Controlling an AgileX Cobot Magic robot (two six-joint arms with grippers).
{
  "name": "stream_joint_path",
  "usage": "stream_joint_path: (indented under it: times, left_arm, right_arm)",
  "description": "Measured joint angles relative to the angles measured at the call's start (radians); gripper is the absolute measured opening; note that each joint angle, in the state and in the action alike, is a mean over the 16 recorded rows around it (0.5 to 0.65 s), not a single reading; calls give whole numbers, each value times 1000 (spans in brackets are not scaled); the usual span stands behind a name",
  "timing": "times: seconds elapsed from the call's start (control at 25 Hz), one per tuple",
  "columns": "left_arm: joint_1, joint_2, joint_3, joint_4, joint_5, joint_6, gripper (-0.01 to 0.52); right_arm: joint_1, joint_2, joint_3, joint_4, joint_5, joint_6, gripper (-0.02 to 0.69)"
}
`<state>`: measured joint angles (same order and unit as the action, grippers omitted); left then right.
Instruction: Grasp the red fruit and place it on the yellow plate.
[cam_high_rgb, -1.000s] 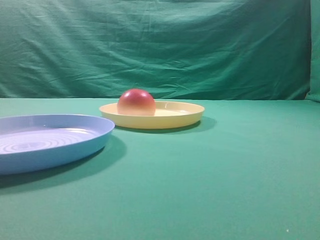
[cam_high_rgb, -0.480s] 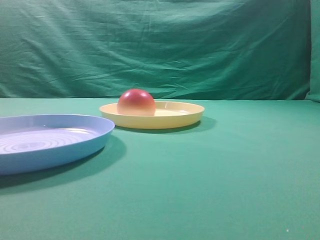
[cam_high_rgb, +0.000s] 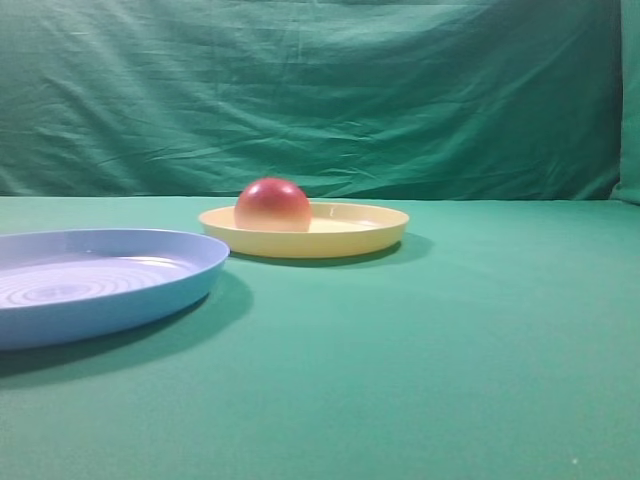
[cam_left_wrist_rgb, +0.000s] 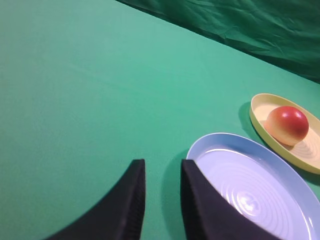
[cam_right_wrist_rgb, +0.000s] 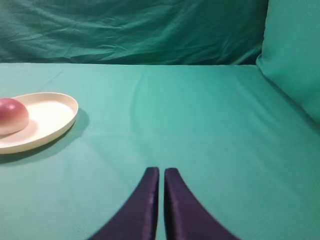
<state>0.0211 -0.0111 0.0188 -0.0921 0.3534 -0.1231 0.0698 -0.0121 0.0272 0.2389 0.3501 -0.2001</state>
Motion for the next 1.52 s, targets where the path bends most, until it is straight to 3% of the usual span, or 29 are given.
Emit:
stream_joint_path:
  times: [0.68,1.52]
  left_arm:
    - [0,0,0,0,0,0,157]
    - [0,0,0,0,0,0,157]
  right_arm:
    - [-1,0,0,-211,23,237,0]
    - [-1,0,0,-224,23,249,0]
